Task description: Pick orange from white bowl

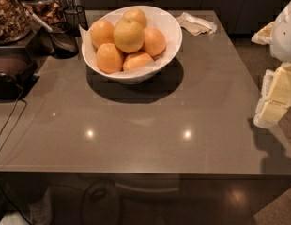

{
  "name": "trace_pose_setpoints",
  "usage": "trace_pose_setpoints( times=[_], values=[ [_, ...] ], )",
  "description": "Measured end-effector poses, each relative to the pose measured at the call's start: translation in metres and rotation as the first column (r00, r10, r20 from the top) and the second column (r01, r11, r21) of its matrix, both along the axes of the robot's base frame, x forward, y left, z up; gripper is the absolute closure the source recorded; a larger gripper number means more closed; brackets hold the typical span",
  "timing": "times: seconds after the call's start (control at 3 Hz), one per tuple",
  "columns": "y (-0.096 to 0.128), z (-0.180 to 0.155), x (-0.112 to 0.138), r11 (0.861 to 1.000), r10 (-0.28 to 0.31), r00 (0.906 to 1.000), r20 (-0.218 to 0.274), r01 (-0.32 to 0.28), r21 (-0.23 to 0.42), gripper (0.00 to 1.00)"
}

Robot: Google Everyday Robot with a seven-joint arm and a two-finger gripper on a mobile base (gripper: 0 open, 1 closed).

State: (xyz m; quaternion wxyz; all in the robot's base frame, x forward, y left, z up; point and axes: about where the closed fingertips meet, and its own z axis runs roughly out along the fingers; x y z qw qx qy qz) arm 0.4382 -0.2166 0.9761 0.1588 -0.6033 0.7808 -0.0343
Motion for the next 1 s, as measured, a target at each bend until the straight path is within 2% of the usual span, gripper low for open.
trace_pose_setpoints(
  times=[0.33,1.0],
  values=[
    [0.004,0.003,0.003,1.000,-0.006,1.0000,0.001,0.006,0.004,0.00],
    [0.046,-0.007,0.030,0.997,0.008,0.9977,-0.068,-0.014,-0.081,0.00]
  ],
)
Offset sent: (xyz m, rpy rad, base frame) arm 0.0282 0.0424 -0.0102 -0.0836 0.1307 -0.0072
